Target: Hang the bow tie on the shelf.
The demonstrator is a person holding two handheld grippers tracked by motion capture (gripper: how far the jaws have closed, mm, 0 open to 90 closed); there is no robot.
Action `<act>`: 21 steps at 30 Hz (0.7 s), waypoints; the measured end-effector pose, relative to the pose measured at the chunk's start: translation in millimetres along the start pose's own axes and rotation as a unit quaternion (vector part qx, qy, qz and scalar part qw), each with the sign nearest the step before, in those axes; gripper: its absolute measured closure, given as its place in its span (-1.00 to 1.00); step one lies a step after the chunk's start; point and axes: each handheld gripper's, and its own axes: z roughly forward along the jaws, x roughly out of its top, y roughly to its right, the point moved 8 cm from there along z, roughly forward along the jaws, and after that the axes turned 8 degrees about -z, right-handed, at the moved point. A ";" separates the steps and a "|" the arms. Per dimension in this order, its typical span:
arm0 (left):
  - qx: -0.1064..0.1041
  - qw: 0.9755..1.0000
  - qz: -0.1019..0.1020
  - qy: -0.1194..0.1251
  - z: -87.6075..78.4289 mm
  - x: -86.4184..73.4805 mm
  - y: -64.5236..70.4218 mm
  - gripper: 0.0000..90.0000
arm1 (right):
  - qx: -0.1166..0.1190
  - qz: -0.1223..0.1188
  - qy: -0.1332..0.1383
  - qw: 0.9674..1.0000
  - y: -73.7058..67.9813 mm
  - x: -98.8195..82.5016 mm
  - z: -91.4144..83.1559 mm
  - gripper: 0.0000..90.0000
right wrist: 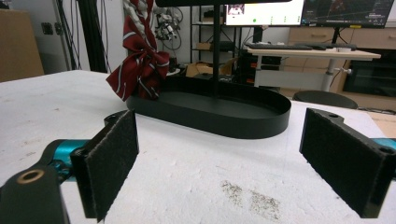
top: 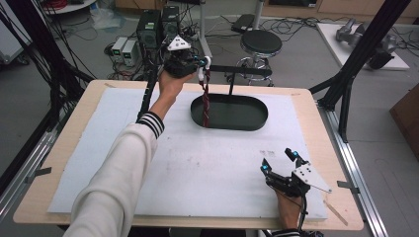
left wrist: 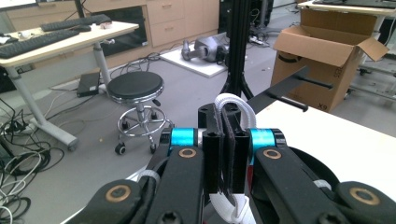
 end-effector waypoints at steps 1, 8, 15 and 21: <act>0.002 1.000 0.000 -0.003 2.1 -1.9 -1.5 0.94 | 0.000 0.001 0.000 1.000 -0.1 0.0 0.0 -0.76; 0.019 1.000 0.006 -0.022 11.3 -12.7 -7.5 0.94 | -0.001 0.001 0.000 1.000 0.1 0.0 0.0 -0.76; 0.039 0.998 -0.006 -0.048 18.3 -25.0 -18.7 0.94 | 0.000 0.000 0.000 1.000 0.1 -0.1 0.0 -0.76; 0.049 0.997 0.001 -0.063 21.0 -32.4 -21.8 0.94 | 0.000 0.003 -0.001 1.000 -0.2 -0.1 -0.2 -0.76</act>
